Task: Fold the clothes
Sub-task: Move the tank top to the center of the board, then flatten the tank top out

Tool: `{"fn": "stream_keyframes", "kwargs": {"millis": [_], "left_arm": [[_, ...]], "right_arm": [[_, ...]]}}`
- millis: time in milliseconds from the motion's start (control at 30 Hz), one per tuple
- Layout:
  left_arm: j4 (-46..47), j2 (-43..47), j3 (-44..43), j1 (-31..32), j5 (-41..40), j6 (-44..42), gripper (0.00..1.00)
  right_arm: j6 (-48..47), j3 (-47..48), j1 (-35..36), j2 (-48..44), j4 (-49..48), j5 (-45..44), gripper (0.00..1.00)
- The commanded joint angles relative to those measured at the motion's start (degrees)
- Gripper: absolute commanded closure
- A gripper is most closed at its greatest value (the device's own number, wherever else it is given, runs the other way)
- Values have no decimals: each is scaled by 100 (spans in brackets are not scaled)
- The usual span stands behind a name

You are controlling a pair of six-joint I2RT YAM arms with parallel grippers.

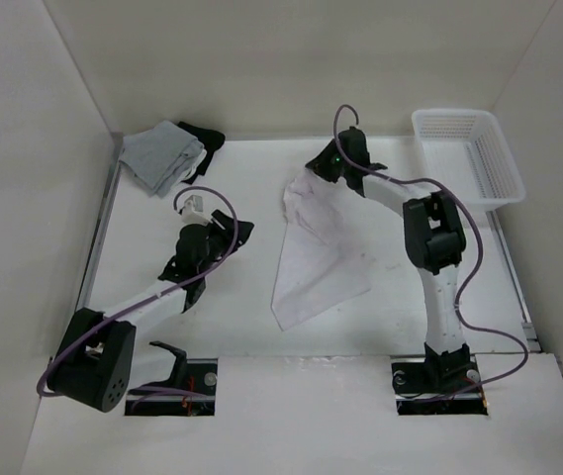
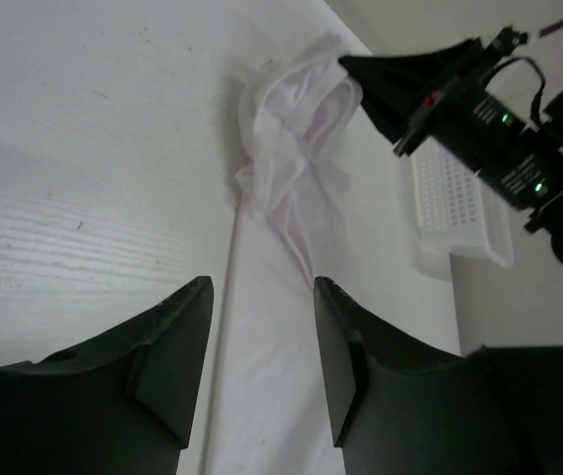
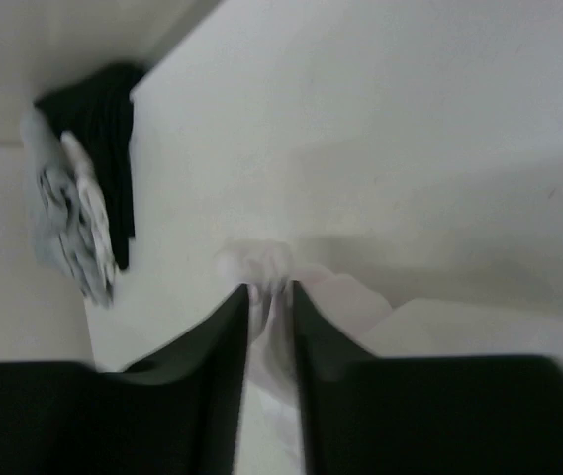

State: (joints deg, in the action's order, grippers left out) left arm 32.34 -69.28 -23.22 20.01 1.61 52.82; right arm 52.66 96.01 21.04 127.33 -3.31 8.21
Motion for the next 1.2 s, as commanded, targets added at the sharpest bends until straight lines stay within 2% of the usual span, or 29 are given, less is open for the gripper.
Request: {"fn": "stream_keyframes", "kwargs": {"millis": [0, 67, 167, 200, 300, 333, 433, 600, 733, 833, 1000, 1167], "left_arm": [[-604, 107, -156, 288, -178, -508, 57], [-1148, 72, -322, 586, -301, -798, 57], [-2000, -33, -533, 1069, -678, -1272, 61], [-2299, -103, -612, 1271, -853, -1431, 64], [-2680, -358, -710, 1790, -1215, -1669, 67], [-2697, -463, -727, 1922, -1224, -1704, 68], [-2619, -745, -789, 2204, -962, -1740, 68], [-2461, -745, -807, 2240, -329, -1889, 72], [-2434, -1008, -947, 2204, -152, -2021, 86], [-2338, -1350, -1192, 2178, -239, -2047, 94], [-2118, -1843, -1571, 2143, -284, -1986, 97], [-2118, -2195, -1887, 2073, -783, -1959, 100]], "right_arm": [[-88, 1385, -271, -498, 287, -662, 62], [-387, 1177, -289, -821, 244, -715, 49], [-739, 290, -307, -1437, 7, -742, 45], [-818, -174, -289, -1674, -116, -742, 48], [-706, -1818, -280, -2421, -625, -820, 87], [-618, -2344, -228, -2623, -844, -899, 96], [-450, -3507, -26, -3116, -1276, -1128, 99], [-406, -4984, 291, -4126, -1646, -1488, 84], [-415, -5776, 440, -4812, -1673, -1647, 68], [-424, -6285, 502, -5156, -1594, -1717, 60], [-301, -7024, 502, -5622, -1436, -1866, 55], [-318, -7263, 502, -5789, -1067, -2033, 52]]}}
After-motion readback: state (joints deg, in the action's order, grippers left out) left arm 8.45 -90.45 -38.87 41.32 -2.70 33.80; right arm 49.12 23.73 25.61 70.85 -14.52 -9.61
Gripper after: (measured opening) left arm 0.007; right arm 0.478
